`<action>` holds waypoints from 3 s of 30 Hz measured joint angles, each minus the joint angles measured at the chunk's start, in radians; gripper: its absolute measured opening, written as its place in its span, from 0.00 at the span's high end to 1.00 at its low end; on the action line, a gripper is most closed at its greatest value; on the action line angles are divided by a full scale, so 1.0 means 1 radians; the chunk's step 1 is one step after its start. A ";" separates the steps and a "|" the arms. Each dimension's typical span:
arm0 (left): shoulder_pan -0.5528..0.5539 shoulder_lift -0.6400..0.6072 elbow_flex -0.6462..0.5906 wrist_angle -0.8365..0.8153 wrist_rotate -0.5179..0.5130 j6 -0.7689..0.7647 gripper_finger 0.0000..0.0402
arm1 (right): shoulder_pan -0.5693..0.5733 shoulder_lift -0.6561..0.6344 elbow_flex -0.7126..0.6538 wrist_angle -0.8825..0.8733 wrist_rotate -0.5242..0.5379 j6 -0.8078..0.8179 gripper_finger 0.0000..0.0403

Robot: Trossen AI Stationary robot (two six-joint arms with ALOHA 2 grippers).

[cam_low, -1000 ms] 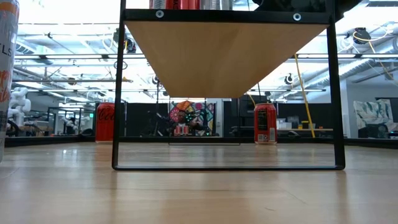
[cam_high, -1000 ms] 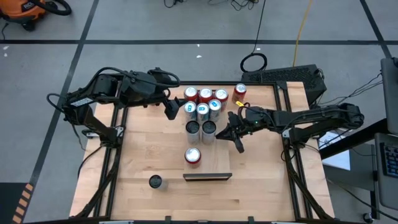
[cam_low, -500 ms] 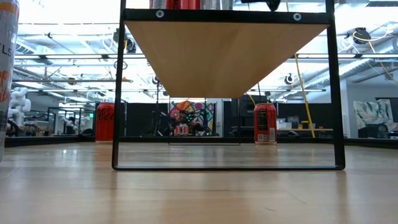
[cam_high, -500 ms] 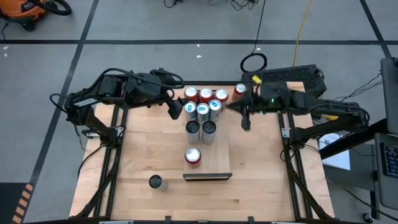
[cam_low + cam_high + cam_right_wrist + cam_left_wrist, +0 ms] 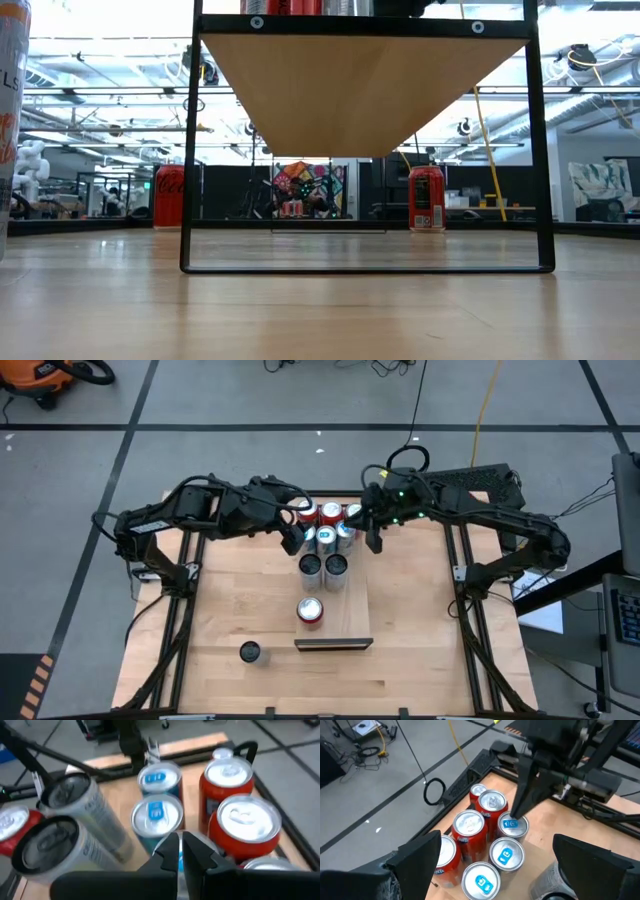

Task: Place canned beverage on shelf
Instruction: Adjust the blue soda can, then put the white and yellow soda can on the shelf aligned with other white and yellow soda can

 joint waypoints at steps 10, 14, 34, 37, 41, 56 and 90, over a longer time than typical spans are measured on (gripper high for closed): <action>-0.002 -0.001 0.000 0.000 -0.011 0.001 0.04 | 0.002 0.036 0.000 -0.032 0.008 -0.025 1.00; -0.002 -0.001 0.000 0.000 -0.011 0.002 0.04 | 0.002 0.038 0.002 -0.054 0.028 -0.019 1.00; -0.001 -0.001 0.000 -0.027 -0.021 0.007 0.04 | 0.003 0.010 -0.001 -0.081 0.026 0.019 1.00; -0.001 -0.001 0.000 -0.027 -0.027 0.008 0.04 | 0.007 0.010 -0.001 -0.080 0.006 0.019 1.00; -0.001 -0.001 0.000 -0.027 -0.033 0.008 0.04 | 0.024 0.010 -0.001 -0.078 0.000 0.019 1.00; -0.001 -0.001 0.000 -0.026 -0.033 0.008 0.04 | 0.052 0.010 -0.001 -0.066 0.085 0.019 1.00; 0.005 -0.001 0.000 -0.033 -0.054 -0.053 0.04 | 0.079 -0.044 -0.001 0.005 0.082 0.098 1.00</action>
